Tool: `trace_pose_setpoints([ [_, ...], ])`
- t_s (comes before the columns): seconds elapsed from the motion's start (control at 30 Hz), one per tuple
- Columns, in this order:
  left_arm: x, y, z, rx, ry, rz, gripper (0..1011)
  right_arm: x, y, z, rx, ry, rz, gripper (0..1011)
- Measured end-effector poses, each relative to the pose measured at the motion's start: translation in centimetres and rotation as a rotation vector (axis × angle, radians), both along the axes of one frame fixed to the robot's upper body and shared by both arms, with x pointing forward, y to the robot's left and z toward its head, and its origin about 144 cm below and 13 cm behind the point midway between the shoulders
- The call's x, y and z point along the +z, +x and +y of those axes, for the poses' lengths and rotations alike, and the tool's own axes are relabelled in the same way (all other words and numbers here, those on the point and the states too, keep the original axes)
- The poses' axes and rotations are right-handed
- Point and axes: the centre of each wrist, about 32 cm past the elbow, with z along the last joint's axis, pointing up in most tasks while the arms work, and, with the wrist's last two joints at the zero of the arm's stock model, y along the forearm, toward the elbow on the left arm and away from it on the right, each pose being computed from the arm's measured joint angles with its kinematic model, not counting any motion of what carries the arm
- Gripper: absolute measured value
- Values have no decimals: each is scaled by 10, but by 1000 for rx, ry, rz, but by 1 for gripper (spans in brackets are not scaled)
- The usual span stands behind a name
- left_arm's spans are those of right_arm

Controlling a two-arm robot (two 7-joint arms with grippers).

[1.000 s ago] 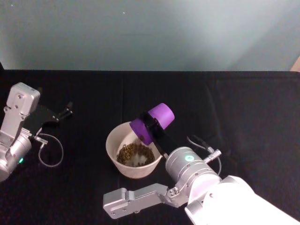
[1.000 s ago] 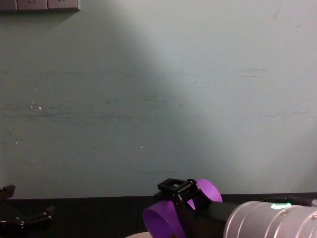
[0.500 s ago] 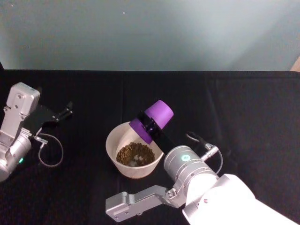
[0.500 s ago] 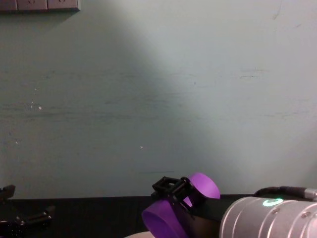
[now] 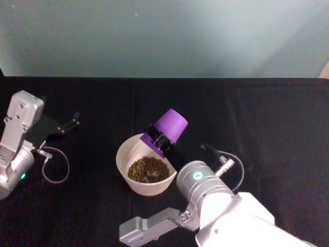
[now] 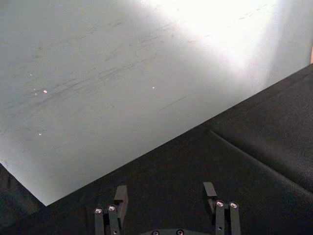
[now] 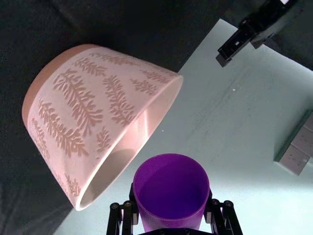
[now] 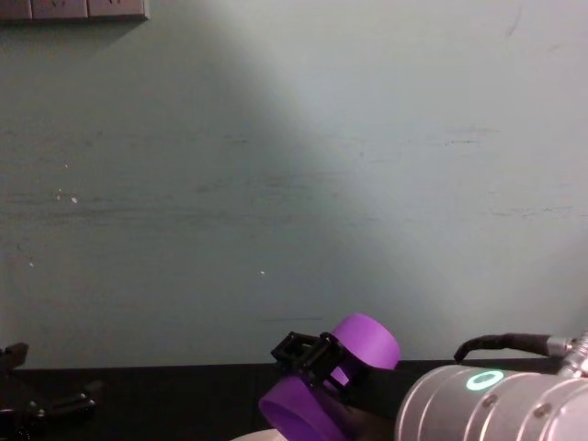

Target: Pick up the cup and pour the mung beans from the cup into the bowl.

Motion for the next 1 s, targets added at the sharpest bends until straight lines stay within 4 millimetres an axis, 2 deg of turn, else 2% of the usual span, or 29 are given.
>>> trace_pose_setpoints([
  [0.6,0,0,0,0,0,0,1000,-11,-14,9,63,-258,-165,729],
  [1.0,0,0,0,0,0,0,1000,-14,-17,10,88,-320,-186,729],
])
